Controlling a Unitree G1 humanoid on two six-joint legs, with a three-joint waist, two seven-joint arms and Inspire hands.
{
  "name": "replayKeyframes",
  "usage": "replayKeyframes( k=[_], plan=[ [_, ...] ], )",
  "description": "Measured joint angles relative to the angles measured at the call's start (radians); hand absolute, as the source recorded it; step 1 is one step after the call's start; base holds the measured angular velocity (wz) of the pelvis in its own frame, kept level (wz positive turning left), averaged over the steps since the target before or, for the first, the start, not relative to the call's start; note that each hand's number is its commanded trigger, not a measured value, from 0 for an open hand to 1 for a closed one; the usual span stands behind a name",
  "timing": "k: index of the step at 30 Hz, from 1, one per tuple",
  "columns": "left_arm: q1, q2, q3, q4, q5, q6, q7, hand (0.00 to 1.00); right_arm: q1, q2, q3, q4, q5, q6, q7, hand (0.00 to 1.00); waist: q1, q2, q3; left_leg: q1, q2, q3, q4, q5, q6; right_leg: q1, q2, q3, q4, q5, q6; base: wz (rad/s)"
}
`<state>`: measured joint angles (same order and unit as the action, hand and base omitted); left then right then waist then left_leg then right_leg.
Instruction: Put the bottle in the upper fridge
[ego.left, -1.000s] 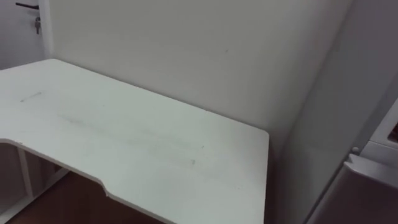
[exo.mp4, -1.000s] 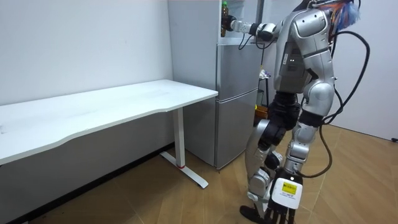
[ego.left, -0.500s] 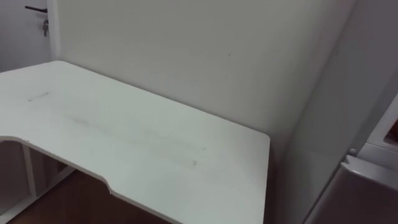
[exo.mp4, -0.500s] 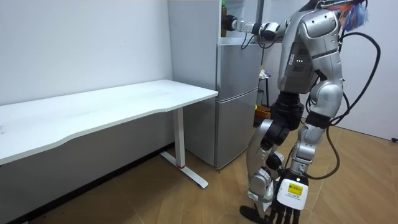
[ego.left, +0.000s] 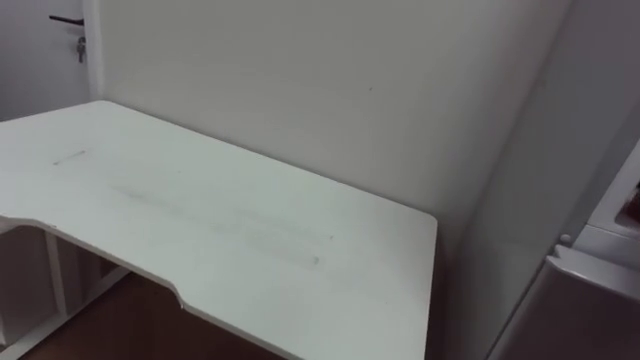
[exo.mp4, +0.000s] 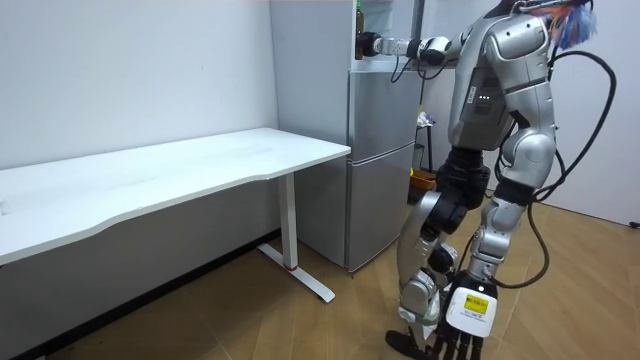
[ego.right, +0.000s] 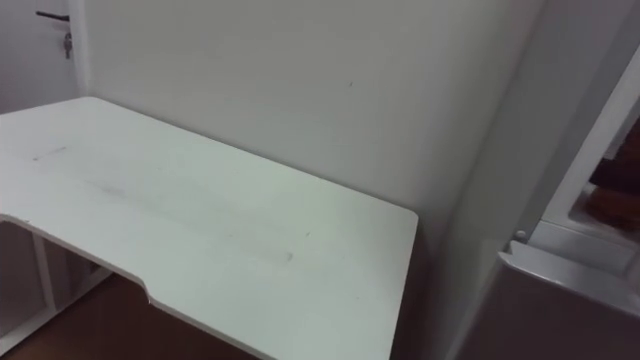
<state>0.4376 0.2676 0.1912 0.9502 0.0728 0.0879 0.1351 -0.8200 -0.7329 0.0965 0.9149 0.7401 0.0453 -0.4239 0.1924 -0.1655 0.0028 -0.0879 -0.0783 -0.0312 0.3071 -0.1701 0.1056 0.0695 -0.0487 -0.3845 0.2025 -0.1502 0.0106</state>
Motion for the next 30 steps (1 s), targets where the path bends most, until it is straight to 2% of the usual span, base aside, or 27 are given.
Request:
replayKeyframes(
  k=[5, 11, 17, 21, 22, 26, 29, 30],
  plan=[
    [0.000, 0.001, -0.007, 0.000, -0.001, 0.000, -0.001, 0.00, 0.000, 0.000, 0.000, 0.024, 0.000, 0.000, 0.022, 0.00, -0.004, 0.005, 0.0014, 0.011, -0.001, 0.001, 0.000, -0.001, 0.002, 0.006, 0.000, 0.004, 0.000, 0.000, 0.000, 0.00],
    [0.000, 0.002, -0.007, -0.001, -0.001, 0.000, -0.001, 0.00, 0.000, 0.000, 0.000, 0.024, 0.000, 0.000, 0.039, 0.00, -0.020, 0.016, 0.0000, 0.013, -0.001, 0.001, -0.001, -0.001, 0.002, 0.004, -0.001, 0.004, 0.000, 0.000, 0.000, 0.00],
    [0.000, -0.001, 0.002, -0.001, 0.007, 0.000, -0.001, 0.00, 0.000, 0.000, -0.001, 0.024, 0.000, 0.000, 0.072, 0.00, -0.025, 0.019, -0.0011, 0.026, -0.001, 0.007, -0.017, 0.002, 0.000, 0.014, -0.001, 0.016, -0.001, 0.000, 0.000, -0.03],
    [0.000, -0.001, 0.003, -0.001, 0.007, -0.002, -0.001, 0.00, 0.000, 0.000, -0.001, 0.022, 0.000, 0.000, 0.080, 0.00, -0.025, 0.018, -0.0050, 0.034, 0.000, 0.013, -0.032, 0.005, 0.000, 0.015, -0.002, 0.022, -0.003, 0.000, 0.000, -0.04],
    [-0.001, -0.001, 0.003, 0.000, 0.007, -0.002, -0.001, 0.00, 0.000, 0.000, -0.001, 0.019, 0.000, 0.000, 0.086, 0.00, -0.027, 0.014, -0.0072, 0.040, -0.001, 0.014, -0.041, 0.009, 0.000, 0.015, -0.003, 0.022, -0.003, 0.000, 0.000, -0.04],
    [-0.009, -0.004, 0.003, 0.014, 0.007, -0.002, -0.001, 0.00, 0.000, 0.000, -0.001, 0.011, 0.003, 0.000, 0.117, 0.00, -0.045, 0.018, -0.0078, 0.049, -0.002, 0.019, -0.051, 0.014, 0.005, 0.024, -0.003, 0.025, -0.014, 0.000, 0.000, -0.02],
    [-0.009, -0.005, 0.002, 0.015, 0.006, -0.002, 0.000, 0.00, 0.000, 0.000, -0.002, 0.005, 0.004, -0.002, 0.136, 0.00, -0.054, 0.022, -0.0056, 0.064, -0.002, 0.024, -0.061, 0.015, 0.005, 0.033, -0.003, 0.026, -0.017, 0.000, 0.000, -0.06],
    [-0.009, -0.008, 0.002, 0.017, 0.006, -0.002, 0.000, 0.00, 0.000, -0.001, -0.002, 0.005, 0.003, -0.002, 0.146, 0.00, -0.058, 0.025, -0.0080, 0.069, -0.002, 0.026, -0.067, 0.014, 0.004, 0.035, -0.004, 0.026, -0.017, 0.000, 0.000, -0.08]
  ],
)
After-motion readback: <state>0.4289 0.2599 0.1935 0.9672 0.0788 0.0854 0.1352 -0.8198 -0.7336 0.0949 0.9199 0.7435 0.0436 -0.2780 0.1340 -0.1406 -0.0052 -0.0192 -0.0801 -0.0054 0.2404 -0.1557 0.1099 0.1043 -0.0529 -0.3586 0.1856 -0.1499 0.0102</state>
